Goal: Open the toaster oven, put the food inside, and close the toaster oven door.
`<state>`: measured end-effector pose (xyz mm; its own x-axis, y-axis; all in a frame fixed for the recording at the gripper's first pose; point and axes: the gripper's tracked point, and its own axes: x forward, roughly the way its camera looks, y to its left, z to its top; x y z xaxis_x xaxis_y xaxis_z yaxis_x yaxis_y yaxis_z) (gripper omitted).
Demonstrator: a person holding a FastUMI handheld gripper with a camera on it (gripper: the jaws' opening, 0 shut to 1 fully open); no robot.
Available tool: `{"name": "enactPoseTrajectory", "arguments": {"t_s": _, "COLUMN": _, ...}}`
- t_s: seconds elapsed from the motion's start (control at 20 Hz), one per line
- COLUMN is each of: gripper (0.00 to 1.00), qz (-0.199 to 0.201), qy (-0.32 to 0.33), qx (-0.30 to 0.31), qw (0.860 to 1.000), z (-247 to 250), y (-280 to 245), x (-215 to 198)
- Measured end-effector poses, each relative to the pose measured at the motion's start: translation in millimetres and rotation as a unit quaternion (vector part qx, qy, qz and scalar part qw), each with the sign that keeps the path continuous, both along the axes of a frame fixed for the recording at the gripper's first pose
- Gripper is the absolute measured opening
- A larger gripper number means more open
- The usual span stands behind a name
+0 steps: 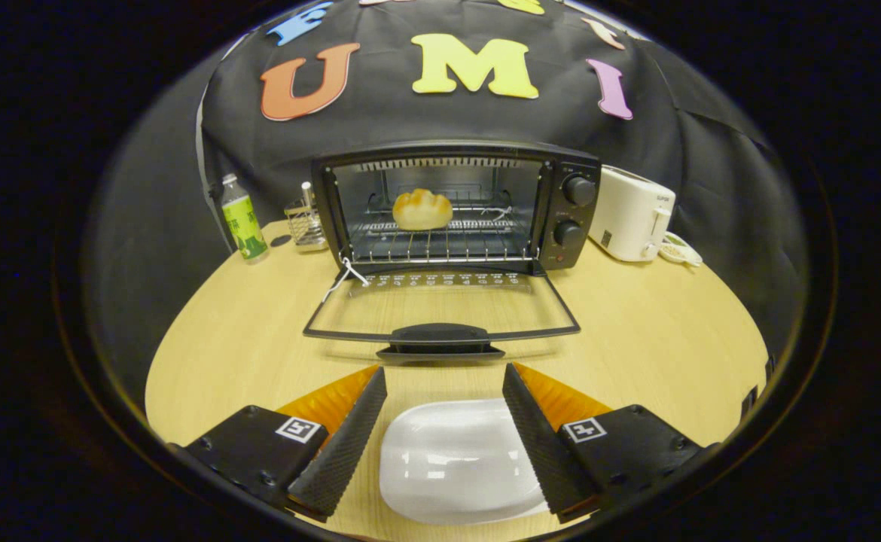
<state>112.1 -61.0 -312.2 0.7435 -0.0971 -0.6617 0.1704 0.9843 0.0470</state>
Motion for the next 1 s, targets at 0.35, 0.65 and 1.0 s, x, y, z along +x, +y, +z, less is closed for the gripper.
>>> {"name": "enactPoseTrajectory", "arguments": {"t_s": 0.35, "gripper": 1.00, "qz": -0.003, "qy": 0.047, "qx": 0.007, "qw": 0.999, "z": -29, "y": 1, "x": 15}}
{"name": "enactPoseTrajectory", "arguments": {"t_s": 0.65, "gripper": 1.00, "qz": -0.017, "qy": 0.043, "qx": 0.016, "qw": 0.999, "z": -27, "y": 1, "x": 26}}
{"name": "enactPoseTrajectory", "arguments": {"t_s": 1.0, "gripper": 1.00, "qz": -0.013, "qy": 0.028, "qx": -0.007, "qw": 0.999, "z": -16, "y": -1, "x": 36}}
